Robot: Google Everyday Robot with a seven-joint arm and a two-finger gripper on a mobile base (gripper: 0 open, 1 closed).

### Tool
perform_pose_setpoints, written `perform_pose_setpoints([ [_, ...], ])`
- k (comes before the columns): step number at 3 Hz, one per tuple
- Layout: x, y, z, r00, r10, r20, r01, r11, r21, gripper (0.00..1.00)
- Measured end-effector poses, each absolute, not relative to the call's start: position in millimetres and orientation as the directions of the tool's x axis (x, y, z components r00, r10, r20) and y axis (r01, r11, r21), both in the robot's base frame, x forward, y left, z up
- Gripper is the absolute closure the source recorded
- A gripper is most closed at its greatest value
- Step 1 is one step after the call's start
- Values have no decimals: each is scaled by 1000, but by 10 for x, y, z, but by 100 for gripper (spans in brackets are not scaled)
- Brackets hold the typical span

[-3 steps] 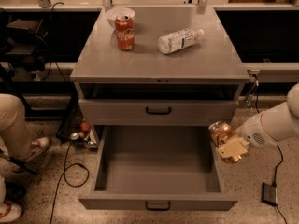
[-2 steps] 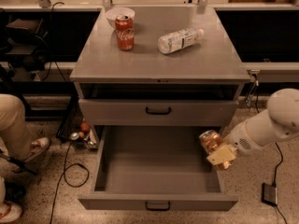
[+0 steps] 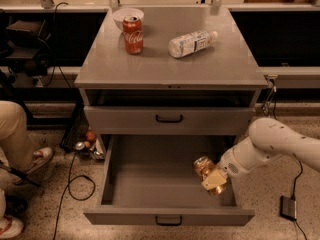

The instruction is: Place orange can into middle drawer

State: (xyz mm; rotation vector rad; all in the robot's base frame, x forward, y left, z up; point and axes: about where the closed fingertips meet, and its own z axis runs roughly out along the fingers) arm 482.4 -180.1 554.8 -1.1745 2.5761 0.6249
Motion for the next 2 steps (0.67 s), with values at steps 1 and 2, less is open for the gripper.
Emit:
perform_pose_setpoints([
  [1,4995,-1540,5040,-675,-609,-416,-736,589,332,100],
  [2,4996,-1512,4990,-674,-614,-409,-737,590,329,100],
])
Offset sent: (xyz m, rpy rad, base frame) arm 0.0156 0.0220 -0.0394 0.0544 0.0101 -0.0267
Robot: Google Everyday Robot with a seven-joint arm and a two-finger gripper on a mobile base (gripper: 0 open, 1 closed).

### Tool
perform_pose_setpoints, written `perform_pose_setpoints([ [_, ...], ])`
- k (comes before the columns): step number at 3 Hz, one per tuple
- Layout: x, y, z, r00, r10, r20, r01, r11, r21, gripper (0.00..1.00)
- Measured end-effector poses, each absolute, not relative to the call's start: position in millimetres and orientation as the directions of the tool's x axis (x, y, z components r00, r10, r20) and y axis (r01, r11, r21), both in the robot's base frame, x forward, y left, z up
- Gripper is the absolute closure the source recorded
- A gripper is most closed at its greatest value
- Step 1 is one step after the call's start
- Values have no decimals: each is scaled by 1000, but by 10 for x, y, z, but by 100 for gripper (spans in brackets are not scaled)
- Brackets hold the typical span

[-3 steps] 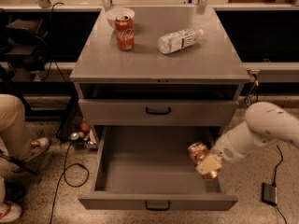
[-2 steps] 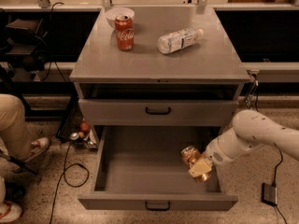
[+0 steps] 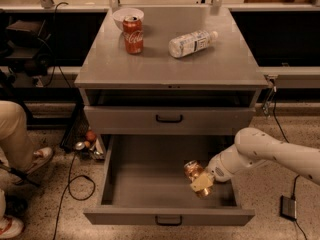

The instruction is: Place orange can into middle drawer

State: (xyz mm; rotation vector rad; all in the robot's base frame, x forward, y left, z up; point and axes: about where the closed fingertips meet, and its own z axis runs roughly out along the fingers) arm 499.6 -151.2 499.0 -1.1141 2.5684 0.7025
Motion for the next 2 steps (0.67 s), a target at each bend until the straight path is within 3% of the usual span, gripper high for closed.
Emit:
perform_pose_setpoints([
  [2,5202,-1371,4640,-654,-638,-407,-756,579,307,100],
])
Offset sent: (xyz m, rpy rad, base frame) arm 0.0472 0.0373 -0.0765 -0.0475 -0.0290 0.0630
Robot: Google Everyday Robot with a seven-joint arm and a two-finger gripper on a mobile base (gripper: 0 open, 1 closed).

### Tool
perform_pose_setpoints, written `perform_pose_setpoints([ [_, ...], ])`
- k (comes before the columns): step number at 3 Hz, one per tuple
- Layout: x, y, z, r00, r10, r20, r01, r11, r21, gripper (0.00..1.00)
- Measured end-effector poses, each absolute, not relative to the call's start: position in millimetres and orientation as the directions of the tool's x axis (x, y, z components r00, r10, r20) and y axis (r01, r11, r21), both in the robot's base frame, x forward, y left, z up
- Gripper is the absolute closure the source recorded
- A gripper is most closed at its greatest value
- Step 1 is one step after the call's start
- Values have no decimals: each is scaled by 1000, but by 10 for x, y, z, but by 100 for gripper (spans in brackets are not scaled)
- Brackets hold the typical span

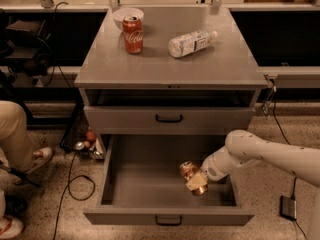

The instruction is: Place orange can into middle drawer

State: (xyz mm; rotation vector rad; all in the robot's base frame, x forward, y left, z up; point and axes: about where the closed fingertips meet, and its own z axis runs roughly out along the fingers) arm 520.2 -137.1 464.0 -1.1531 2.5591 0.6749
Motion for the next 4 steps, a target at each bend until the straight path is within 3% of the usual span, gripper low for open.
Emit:
perform_pose_setpoints([
  [2,5384,-1048,4096,-628,-672,-392,-778,541,320,100],
  [4,5450,-846,3801,-616,-686,-388,-788,525,322,59],
])
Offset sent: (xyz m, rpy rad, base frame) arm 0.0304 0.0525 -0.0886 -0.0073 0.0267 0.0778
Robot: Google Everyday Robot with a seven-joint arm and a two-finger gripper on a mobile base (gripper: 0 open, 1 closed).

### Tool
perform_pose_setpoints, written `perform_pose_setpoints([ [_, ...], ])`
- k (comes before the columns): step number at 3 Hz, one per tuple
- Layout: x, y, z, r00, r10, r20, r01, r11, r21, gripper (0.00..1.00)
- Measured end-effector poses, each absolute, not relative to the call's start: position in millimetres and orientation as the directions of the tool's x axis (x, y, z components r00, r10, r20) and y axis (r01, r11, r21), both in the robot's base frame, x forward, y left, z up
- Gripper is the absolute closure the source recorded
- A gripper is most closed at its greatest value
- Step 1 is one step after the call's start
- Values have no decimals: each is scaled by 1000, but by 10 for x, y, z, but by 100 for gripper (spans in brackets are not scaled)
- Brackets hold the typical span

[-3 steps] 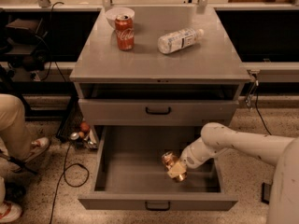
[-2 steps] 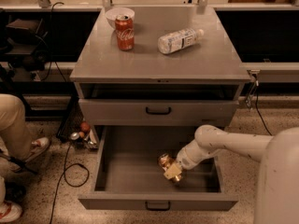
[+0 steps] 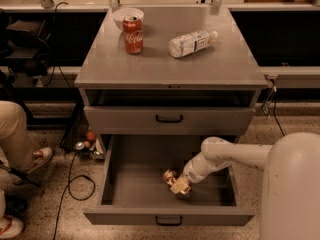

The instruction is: Place orange can into middle drawer

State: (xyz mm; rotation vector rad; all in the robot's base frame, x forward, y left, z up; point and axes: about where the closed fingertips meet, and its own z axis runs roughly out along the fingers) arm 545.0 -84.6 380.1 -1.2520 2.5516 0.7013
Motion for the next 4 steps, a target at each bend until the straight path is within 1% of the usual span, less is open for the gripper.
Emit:
perform_pose_setpoints([
  [2,5423,-824,3778,-615,-688,-385,-788,521,327,12],
  [3,5413,-815,3767,-615,-689,-384,-788,520,330,0],
  [4,5416,-898,3859,-620,-670,-408,-784,523,333,0],
])
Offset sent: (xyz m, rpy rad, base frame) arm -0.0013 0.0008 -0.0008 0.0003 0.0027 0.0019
